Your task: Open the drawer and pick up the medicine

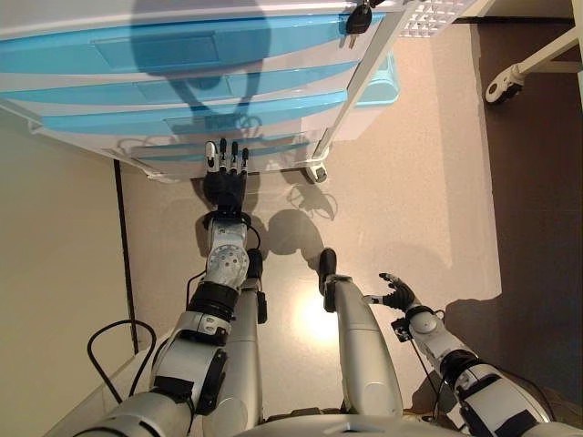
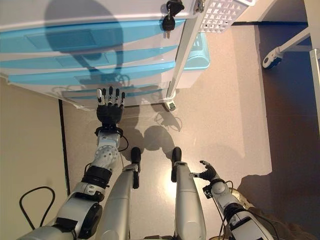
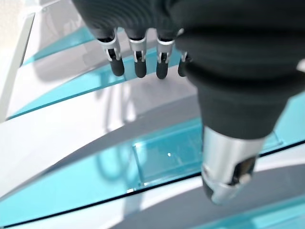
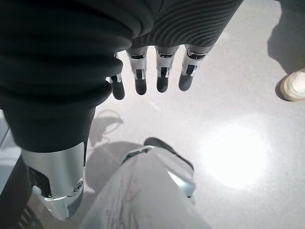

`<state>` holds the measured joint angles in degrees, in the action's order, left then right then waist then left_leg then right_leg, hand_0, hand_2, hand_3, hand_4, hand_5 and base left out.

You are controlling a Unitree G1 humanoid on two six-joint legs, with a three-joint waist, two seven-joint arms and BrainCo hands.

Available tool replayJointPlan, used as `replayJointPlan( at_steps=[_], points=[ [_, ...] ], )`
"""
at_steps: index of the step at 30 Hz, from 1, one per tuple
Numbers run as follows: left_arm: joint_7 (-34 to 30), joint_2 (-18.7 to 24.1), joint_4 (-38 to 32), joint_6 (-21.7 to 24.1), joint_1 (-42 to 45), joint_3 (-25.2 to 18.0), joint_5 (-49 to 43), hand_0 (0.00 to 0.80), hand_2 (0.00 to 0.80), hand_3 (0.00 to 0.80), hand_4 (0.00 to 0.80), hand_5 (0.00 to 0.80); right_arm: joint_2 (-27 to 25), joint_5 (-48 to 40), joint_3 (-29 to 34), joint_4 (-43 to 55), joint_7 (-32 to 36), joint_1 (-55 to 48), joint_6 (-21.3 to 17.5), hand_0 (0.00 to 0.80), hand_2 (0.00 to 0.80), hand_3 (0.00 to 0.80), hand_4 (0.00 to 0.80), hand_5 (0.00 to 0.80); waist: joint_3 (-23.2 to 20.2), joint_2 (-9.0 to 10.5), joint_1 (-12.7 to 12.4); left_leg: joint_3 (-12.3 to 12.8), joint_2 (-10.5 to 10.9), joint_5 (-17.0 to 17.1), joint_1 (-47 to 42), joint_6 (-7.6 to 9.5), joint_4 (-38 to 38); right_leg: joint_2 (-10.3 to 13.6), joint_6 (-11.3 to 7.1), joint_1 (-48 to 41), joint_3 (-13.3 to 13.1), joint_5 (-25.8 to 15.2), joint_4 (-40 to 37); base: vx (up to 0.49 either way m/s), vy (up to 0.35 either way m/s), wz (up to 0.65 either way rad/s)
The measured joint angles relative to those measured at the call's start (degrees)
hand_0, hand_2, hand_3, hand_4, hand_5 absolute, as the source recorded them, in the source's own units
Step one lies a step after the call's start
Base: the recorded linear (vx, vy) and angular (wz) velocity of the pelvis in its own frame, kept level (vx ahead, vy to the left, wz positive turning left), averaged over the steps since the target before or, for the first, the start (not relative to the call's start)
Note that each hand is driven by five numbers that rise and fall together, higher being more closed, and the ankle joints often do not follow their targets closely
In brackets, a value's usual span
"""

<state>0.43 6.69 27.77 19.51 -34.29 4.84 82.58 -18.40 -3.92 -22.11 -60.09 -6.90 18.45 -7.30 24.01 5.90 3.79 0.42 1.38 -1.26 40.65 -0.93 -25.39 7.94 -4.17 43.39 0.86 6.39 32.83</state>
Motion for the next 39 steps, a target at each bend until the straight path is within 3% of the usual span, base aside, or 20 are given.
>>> replayJointPlan(
  at_steps=[6,39],
  points=[
    [-0.1,1.1,-0.5,-0.2,-0.1,1.3,0.3,0.0,0.0,0.0,0.0,0.0,0.1,0.0,-0.6,-0.6,0.5,0.0,0.0,0.0,0.0,0.0,0.0,0.0,0.0,0.06,0.1,-1.1,0.0,0.2,0.0,0.06,0.4,0.3,0.13,-0.8,1.4,0.1,-0.6,0.036,-0.012,0.09],
    [2.3,7.0,-6.7,0.1,0.4,2.4,1.6,0.0,0.0,0.0,0.0,0.0,0.3,2.3,-0.6,-1.8,3.1,-0.1,0.0,0.0,0.0,0.0,0.0,0.0,0.2,0.11,-0.2,-2.0,0.8,2.7,-4.1,-0.16,5.5,1.2,0.6,-4.2,2.8,-0.1,-2.6,0.012,0.003,0.02]
  ],
)
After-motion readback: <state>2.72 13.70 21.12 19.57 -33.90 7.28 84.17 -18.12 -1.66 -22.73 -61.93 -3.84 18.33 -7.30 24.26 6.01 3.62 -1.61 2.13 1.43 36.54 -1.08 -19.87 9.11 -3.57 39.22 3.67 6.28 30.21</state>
